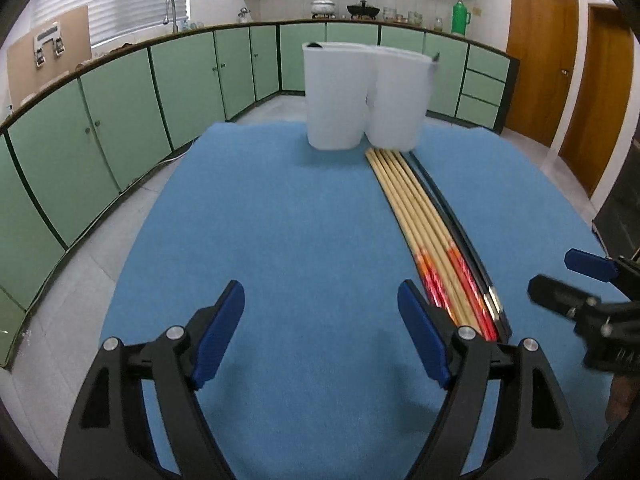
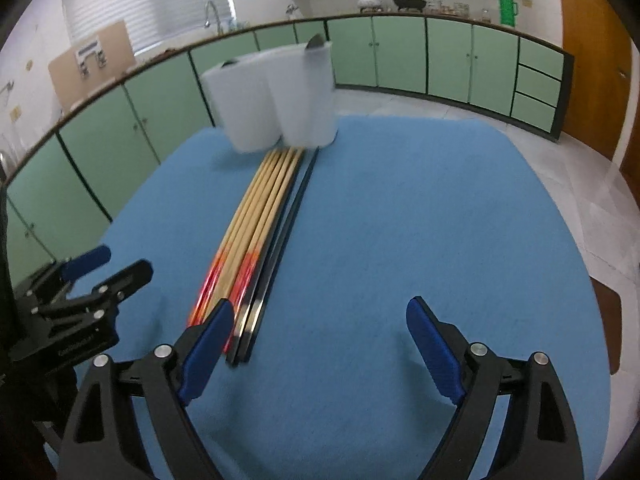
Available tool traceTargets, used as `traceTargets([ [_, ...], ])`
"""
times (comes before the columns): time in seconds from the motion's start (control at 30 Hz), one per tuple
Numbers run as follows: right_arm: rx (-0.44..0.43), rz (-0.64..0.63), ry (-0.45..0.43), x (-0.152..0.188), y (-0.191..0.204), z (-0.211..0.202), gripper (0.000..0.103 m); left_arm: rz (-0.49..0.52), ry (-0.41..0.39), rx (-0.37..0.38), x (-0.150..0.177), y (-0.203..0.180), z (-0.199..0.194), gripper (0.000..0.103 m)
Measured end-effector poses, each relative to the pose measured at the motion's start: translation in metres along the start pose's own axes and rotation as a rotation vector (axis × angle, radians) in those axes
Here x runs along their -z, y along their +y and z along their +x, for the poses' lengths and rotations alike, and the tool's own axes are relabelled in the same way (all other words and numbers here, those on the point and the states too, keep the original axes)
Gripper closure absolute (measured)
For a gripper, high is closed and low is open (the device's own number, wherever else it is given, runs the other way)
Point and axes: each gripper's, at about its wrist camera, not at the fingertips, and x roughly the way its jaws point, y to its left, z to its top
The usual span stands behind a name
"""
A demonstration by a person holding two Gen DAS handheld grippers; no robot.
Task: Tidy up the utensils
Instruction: 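Open both grippers and withdraw from the holder, then grasp a red-tipped wooden chopstick with the left gripper while the right gripper grasps a black chopstick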
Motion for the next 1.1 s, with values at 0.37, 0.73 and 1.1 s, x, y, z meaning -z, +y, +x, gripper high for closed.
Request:
traceTargets([
  [0.37, 0.047, -0.064, 0.062, 0.021, 0.017, 0.014, 0.018, 0.009, 0.013, -0.007, 0.007, -0.005, -0.001, 0.024],
  [0.73, 0.091, -0.03, 0.057, 0.02, 0.001, 0.006, 0.019, 0.003, 0.029, -0.011, 0.008, -0.003, 0.002, 0.023],
  [1.1, 0.022, -0.066, 0.044, 0.027, 0.025, 0.008, 0.073, 0.019, 0.047, -0.008, 0.013, -0.007, 0.001, 0.022],
])
